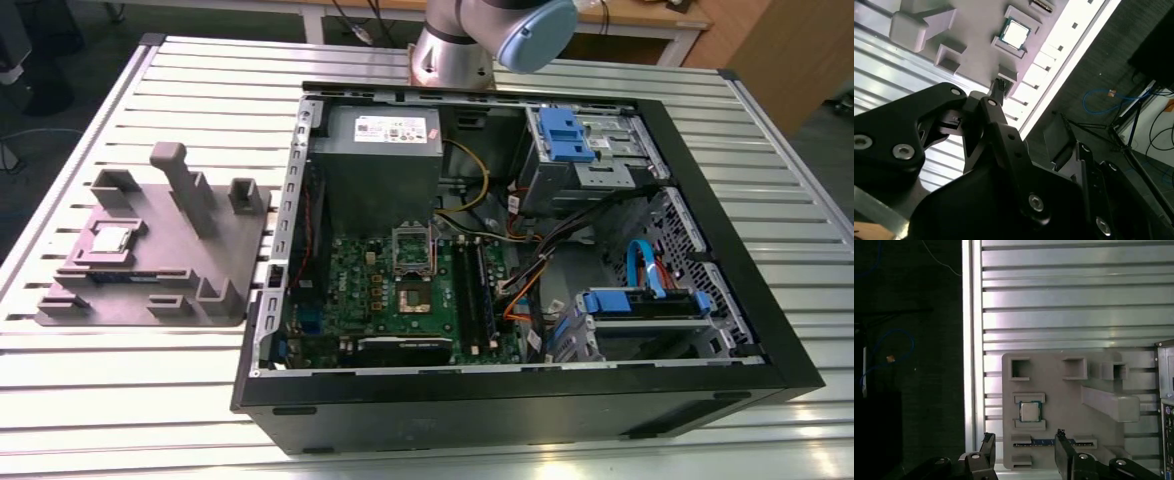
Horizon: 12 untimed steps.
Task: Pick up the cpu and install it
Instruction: 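Pick up the cpu and move it towards the insertion slot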
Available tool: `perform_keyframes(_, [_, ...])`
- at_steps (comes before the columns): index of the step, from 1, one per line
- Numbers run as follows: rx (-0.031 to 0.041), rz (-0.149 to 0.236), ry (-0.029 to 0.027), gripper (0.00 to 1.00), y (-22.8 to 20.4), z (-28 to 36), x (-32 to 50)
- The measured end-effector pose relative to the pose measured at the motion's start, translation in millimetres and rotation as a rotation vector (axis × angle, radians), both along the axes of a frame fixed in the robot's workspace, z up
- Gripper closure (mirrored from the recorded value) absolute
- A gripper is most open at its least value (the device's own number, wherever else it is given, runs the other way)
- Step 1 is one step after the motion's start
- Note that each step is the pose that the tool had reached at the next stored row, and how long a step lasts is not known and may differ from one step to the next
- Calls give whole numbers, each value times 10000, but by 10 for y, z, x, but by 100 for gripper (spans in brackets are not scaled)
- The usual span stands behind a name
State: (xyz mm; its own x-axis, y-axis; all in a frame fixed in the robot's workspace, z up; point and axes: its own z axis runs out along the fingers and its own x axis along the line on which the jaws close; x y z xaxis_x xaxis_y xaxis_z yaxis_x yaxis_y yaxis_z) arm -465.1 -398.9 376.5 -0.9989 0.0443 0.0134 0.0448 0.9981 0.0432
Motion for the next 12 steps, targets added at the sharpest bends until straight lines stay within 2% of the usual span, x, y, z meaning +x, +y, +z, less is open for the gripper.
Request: perform_keyframes(12, [8,-2,12,41,0,-24,0])
